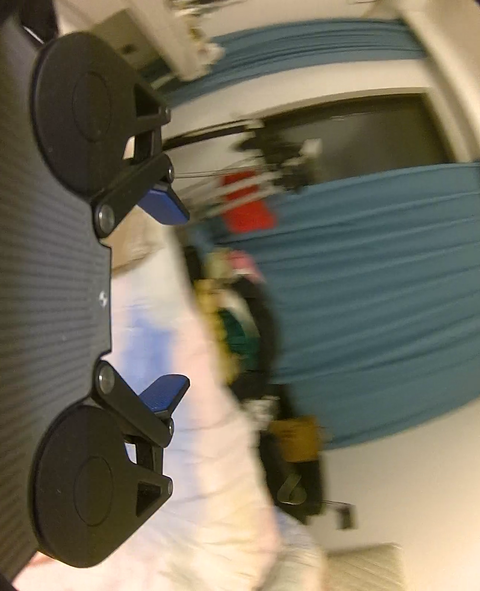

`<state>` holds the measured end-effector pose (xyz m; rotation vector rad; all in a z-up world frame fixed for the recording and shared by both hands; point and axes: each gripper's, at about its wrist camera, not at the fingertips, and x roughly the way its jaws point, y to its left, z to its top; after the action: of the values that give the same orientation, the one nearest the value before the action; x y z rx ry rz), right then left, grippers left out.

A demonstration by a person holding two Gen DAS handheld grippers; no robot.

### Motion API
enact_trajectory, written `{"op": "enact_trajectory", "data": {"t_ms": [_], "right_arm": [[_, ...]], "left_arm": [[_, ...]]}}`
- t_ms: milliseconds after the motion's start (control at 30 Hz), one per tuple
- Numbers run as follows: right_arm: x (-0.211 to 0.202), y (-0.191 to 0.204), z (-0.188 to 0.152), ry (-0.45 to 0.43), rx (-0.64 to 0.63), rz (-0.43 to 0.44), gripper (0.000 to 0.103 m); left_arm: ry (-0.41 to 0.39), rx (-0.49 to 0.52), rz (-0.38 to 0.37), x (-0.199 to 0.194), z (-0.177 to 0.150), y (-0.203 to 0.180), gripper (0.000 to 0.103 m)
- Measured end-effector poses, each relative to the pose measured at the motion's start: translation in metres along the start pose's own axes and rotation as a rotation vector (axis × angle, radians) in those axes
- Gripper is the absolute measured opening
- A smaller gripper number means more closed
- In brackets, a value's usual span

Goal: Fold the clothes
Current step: 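Grasp the beige T-shirt with the left gripper and lift it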

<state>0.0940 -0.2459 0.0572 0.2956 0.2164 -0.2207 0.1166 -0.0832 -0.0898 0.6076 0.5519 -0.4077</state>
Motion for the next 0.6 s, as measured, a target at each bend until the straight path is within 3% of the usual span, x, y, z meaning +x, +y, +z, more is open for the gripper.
{"op": "enact_trajectory", "data": {"t_ms": [133, 200, 233, 300, 367, 500, 600], "right_arm": [[0.04, -0.003, -0.032, 0.168, -0.018, 0.017, 0.089], [0.051, 0.015, -0.047, 0.208, -0.017, 0.035, 0.089], [0.058, 0.015, -0.051, 0.222, -0.016, 0.041, 0.089], [0.069, 0.02, -0.058, 0.246, -0.024, 0.053, 0.089], [0.079, 0.023, -0.065, 0.266, -0.034, 0.066, 0.089], [0.089, 0.028, -0.076, 0.258, -0.048, 0.103, 0.089], [0.085, 0.037, -0.073, 0.206, -0.039, 0.145, 0.089]], "left_arm": [[-0.012, 0.174, 0.151, 0.051, -0.021, -0.023, 0.052], [-0.105, 0.339, 0.311, 0.062, -0.034, -0.03, 0.046], [-0.136, 0.357, 0.349, 0.063, -0.035, -0.027, 0.042], [-0.17, 0.24, 0.338, 0.057, -0.026, -0.008, 0.013], [-0.217, 0.081, 0.3, 0.042, -0.012, 0.013, 0.011], [-0.389, -0.075, 0.303, 0.006, -0.008, 0.038, 0.01], [-0.457, -0.209, 0.249, -0.023, -0.007, 0.06, 0.01]]}}
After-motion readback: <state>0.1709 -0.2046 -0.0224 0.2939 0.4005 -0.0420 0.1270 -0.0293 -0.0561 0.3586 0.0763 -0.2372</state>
